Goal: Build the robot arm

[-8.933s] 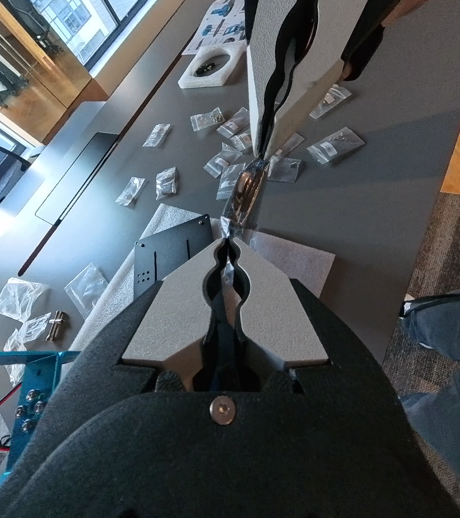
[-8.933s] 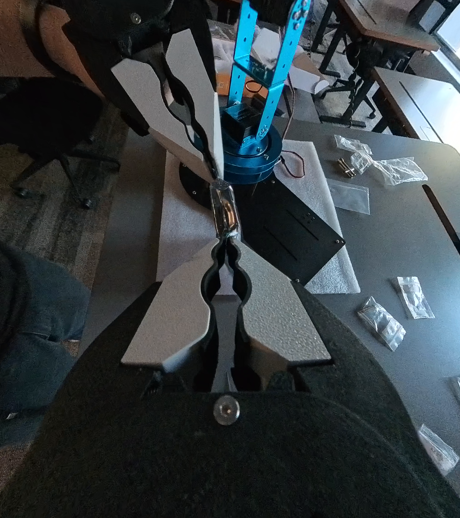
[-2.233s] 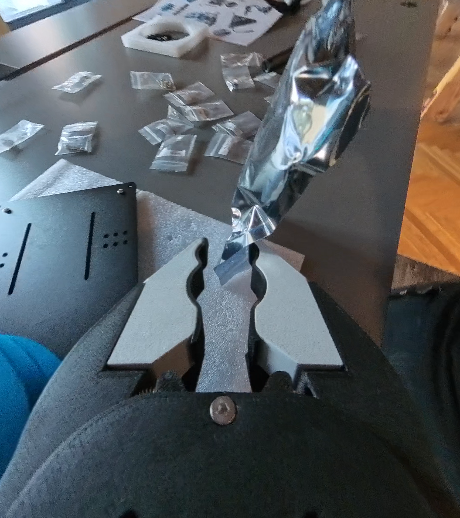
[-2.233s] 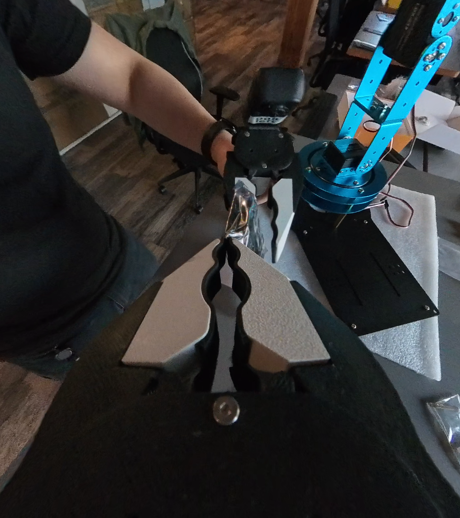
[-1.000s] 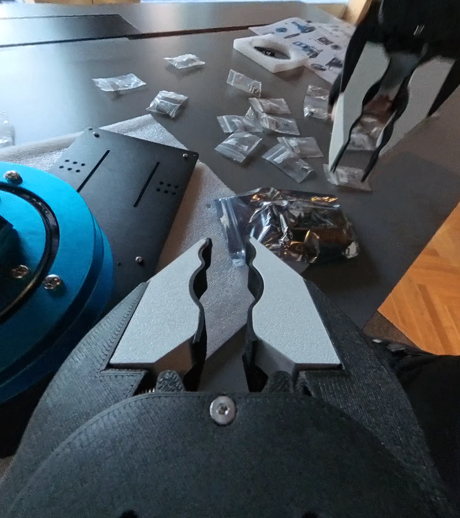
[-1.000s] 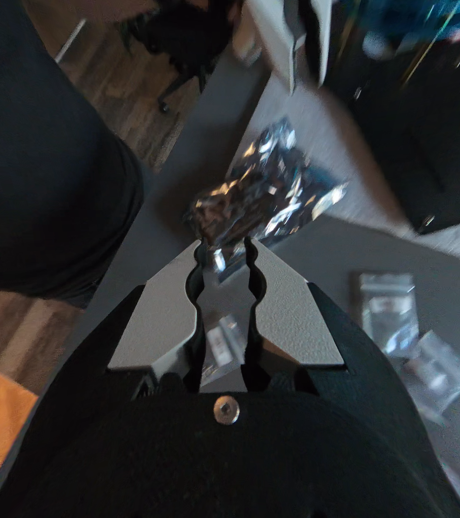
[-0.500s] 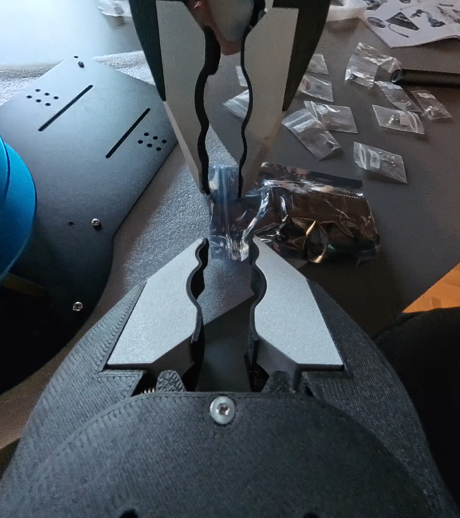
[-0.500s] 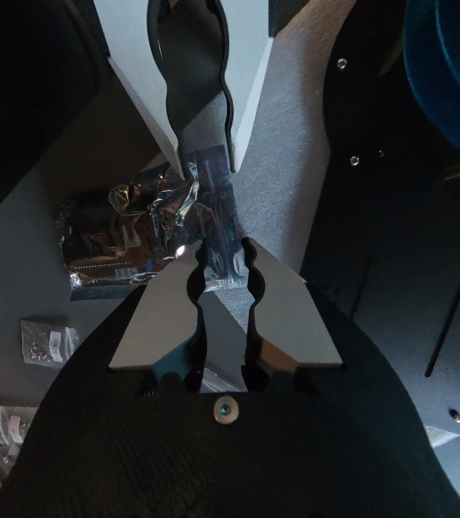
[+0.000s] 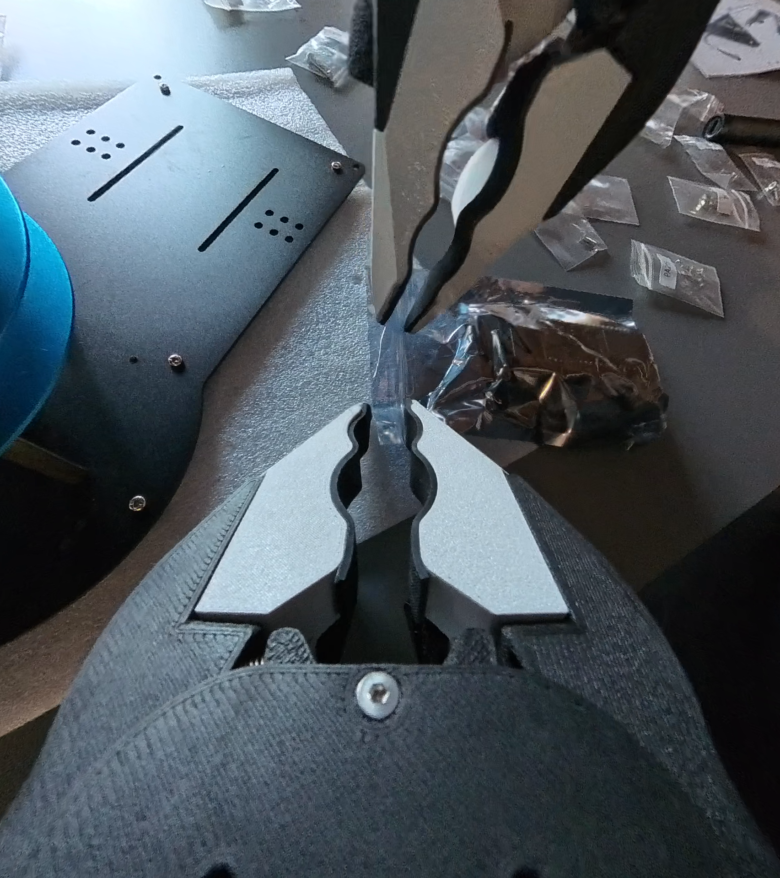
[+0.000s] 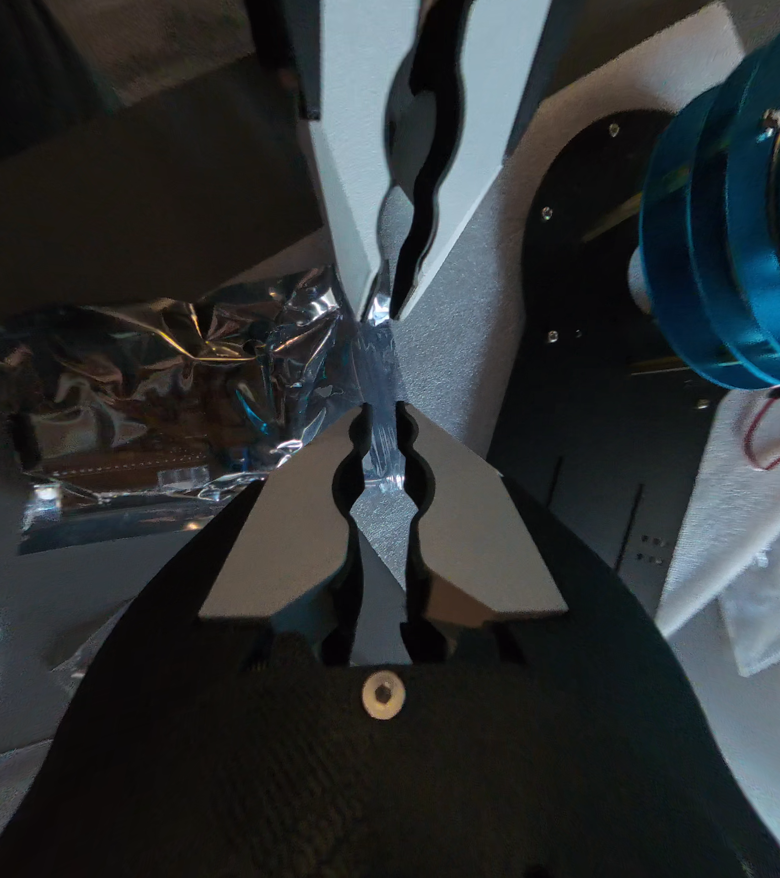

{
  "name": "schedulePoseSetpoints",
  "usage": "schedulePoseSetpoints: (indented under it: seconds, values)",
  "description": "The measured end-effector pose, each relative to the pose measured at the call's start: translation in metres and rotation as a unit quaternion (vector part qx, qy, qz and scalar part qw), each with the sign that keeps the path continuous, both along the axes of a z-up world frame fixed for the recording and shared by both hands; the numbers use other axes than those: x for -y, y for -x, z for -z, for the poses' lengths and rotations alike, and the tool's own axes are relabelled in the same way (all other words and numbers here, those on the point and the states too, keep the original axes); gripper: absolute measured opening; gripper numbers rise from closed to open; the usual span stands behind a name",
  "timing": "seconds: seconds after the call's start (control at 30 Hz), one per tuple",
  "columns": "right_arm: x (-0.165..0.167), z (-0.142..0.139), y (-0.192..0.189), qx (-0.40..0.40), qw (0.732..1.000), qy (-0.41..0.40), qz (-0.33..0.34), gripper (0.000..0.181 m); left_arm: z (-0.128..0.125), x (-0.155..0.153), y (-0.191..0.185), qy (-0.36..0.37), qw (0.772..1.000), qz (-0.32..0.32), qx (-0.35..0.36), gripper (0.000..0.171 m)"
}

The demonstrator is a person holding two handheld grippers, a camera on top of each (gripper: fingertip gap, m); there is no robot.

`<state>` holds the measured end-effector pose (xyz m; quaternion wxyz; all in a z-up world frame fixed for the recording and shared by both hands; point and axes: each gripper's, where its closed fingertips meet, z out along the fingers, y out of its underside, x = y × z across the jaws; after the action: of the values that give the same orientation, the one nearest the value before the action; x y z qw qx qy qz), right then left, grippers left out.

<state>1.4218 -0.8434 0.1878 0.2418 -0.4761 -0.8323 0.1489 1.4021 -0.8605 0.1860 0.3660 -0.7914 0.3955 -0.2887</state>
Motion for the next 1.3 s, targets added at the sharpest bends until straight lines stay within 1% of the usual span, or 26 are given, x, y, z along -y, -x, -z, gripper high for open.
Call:
schedulePoseSetpoints:
  seconds: [0.07,0.13,0.23,0.3,0.33,0.43,0.5,0.6,0.67,0.77,0.87,1.03,1.23,1.3]
  values:
    - [0.001,0.000,0.000,-0.018,0.999,-0.040,-0.011,0.009,-0.003,0.000,0.001,0.020,1.000,0.006,0.022,0.010]
    - [0.002,-0.004,0.001,-0.041,0.998,-0.056,-0.014,0.008,-0.008,-0.001,0.003,0.057,0.997,0.010,0.055,0.008]
    - [0.003,-0.012,0.001,-0.072,0.994,-0.079,-0.020,0.008,-0.024,-0.013,0.013,0.078,0.992,0.001,0.101,0.004]
    - [0.005,-0.018,0.002,-0.092,0.991,-0.090,-0.026,0.008,-0.032,-0.017,0.014,0.109,0.986,0.008,0.126,0.003]
    - [0.006,-0.022,0.002,-0.102,0.990,-0.097,-0.030,0.008,-0.035,-0.018,0.014,0.125,0.983,0.012,0.132,0.003]
    - [0.009,-0.033,0.003,-0.131,0.982,-0.125,-0.049,0.006,-0.037,-0.024,0.011,0.134,0.983,0.013,0.128,0.003]
    - [0.011,-0.039,0.004,-0.148,0.977,-0.141,-0.061,0.006,-0.038,-0.023,0.006,0.149,0.980,0.026,0.126,0.004]
    - [0.013,-0.045,0.004,-0.173,0.969,-0.160,-0.077,0.005,-0.047,-0.016,-0.007,0.198,0.966,0.055,0.156,0.005]
    - [0.014,-0.047,0.004,-0.185,0.966,-0.159,-0.083,0.005,-0.049,-0.013,-0.011,0.214,0.961,0.070,0.161,0.007]
    - [0.017,-0.051,0.004,-0.201,0.962,-0.158,-0.095,0.005,-0.045,-0.017,-0.011,0.201,0.968,0.063,0.135,0.007]
    - [0.020,-0.054,0.004,-0.210,0.958,-0.163,-0.107,0.005,-0.045,-0.007,-0.014,0.208,0.967,0.085,0.119,0.009]
    - [0.026,-0.059,0.004,-0.219,0.953,-0.166,-0.125,0.005,-0.049,-0.006,-0.016,0.241,0.955,0.080,0.152,0.005]
    - [0.027,-0.061,0.003,-0.221,0.952,-0.167,-0.133,0.003,-0.057,-0.004,-0.015,0.242,0.949,0.080,0.184,0.009]
    - [0.028,-0.062,0.003,-0.221,0.951,-0.169,-0.136,0.003,-0.057,-0.002,-0.016,0.240,0.949,0.085,0.185,0.010]
